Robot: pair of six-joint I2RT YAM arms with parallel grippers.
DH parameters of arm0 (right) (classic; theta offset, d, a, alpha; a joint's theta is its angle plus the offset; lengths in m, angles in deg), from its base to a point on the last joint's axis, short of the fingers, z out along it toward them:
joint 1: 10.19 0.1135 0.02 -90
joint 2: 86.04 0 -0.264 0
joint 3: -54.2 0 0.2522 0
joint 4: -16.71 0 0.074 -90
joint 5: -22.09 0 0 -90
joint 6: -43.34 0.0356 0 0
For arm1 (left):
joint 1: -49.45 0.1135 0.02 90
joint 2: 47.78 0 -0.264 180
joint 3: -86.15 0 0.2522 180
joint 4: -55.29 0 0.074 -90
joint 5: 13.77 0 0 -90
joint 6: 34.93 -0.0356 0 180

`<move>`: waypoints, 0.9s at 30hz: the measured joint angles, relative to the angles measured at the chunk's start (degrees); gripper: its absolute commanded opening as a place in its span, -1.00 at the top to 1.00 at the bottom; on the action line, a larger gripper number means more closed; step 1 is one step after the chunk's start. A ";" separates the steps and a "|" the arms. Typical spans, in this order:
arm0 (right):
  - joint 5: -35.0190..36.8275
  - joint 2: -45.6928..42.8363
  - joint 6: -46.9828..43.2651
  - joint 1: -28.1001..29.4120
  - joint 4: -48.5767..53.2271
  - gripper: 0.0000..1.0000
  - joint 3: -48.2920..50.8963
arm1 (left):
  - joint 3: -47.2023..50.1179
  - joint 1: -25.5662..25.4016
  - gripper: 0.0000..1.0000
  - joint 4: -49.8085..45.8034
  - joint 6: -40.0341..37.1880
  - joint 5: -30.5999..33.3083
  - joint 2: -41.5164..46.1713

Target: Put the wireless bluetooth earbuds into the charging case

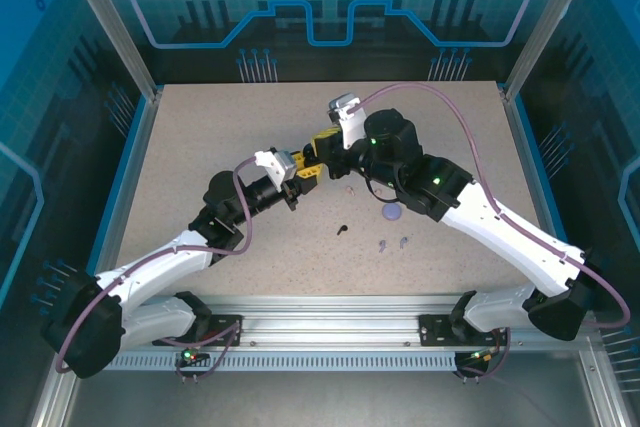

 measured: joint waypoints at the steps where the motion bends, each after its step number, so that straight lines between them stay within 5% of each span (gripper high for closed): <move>1: 0.00 0.00 0.00 0.07 0.00 0.77 0.02 | 0.00 0.00 1.00 0.00 0.00 0.00 0.00; 27: -1.53 0.09 -1.40 0.57 -0.20 0.78 2.56 | -0.68 0.00 1.00 -0.13 0.00 0.00 -0.33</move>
